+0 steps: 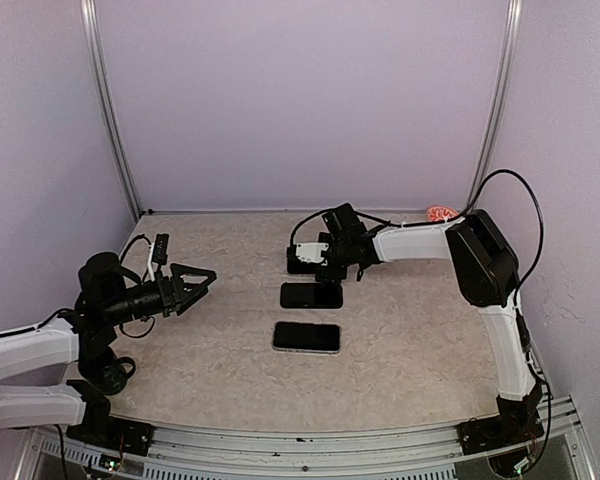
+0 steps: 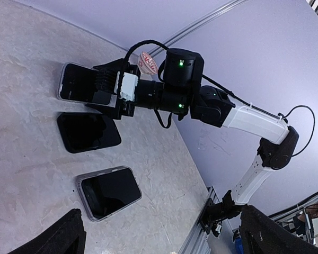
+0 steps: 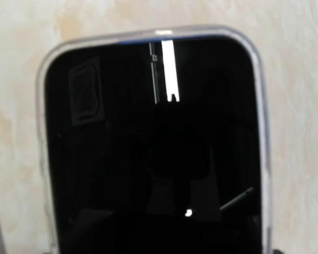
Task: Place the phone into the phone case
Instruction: Place the phone with the phone case at the center of the board, then reset both arms
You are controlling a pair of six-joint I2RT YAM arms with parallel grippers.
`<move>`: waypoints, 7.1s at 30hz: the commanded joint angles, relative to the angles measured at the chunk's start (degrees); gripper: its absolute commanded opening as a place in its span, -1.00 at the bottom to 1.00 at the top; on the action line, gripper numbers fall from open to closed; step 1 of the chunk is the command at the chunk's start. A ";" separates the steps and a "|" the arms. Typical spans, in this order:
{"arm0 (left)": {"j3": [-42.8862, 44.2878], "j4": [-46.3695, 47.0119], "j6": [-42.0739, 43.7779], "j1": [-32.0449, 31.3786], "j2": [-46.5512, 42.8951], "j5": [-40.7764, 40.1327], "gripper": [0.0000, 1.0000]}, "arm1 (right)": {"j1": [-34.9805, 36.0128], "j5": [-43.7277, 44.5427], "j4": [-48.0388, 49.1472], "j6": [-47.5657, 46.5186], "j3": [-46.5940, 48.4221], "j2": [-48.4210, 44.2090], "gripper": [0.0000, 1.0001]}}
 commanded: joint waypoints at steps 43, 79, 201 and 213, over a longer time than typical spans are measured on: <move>1.38 -3.04 2.40 0.47 0.30 -1.12 0.98 | -2.75 -3.88 7.92 3.15 -1.38 -3.58 0.99; 23.76 -24.31 30.51 12.90 3.39 -41.30 0.98 | -21.65 -0.39 5.58 57.20 -45.59 -57.86 0.99; 15.07 -29.45 32.06 16.23 -11.28 -40.52 0.98 | -21.65 6.32 -0.94 60.23 -57.29 -92.45 0.99; 16.07 -29.44 31.93 16.23 -11.14 -40.17 0.98 | -21.65 7.96 0.16 60.44 -58.10 -95.88 0.99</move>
